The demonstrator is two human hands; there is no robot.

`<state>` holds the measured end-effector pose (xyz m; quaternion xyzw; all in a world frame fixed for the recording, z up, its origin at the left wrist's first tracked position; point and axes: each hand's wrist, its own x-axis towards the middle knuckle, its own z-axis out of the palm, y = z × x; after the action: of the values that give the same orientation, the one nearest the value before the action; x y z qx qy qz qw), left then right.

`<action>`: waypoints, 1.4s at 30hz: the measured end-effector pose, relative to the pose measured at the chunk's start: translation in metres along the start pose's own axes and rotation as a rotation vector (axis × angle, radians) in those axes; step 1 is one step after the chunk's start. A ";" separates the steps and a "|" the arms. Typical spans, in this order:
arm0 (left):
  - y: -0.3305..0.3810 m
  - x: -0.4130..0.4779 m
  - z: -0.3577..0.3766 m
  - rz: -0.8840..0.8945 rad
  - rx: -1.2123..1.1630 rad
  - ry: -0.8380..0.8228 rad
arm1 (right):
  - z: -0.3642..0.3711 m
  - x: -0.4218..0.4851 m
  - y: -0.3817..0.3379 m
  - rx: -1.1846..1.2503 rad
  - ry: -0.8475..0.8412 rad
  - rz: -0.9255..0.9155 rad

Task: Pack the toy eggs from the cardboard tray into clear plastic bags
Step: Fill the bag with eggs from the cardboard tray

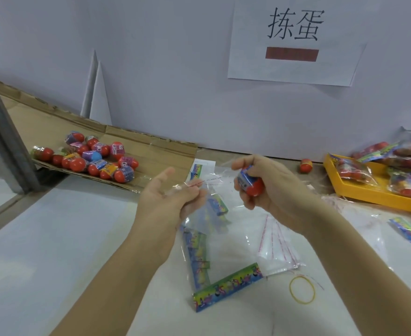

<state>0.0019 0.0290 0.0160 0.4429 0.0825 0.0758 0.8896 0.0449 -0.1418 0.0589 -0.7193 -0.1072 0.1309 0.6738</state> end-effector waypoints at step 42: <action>0.009 -0.023 0.013 0.253 0.487 -0.340 | -0.014 -0.025 -0.034 -0.703 -0.175 -0.308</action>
<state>-0.0184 0.0193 0.0334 0.6557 -0.1071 0.0888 0.7420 0.0264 -0.1608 0.0950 -0.8678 -0.3092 0.0443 0.3865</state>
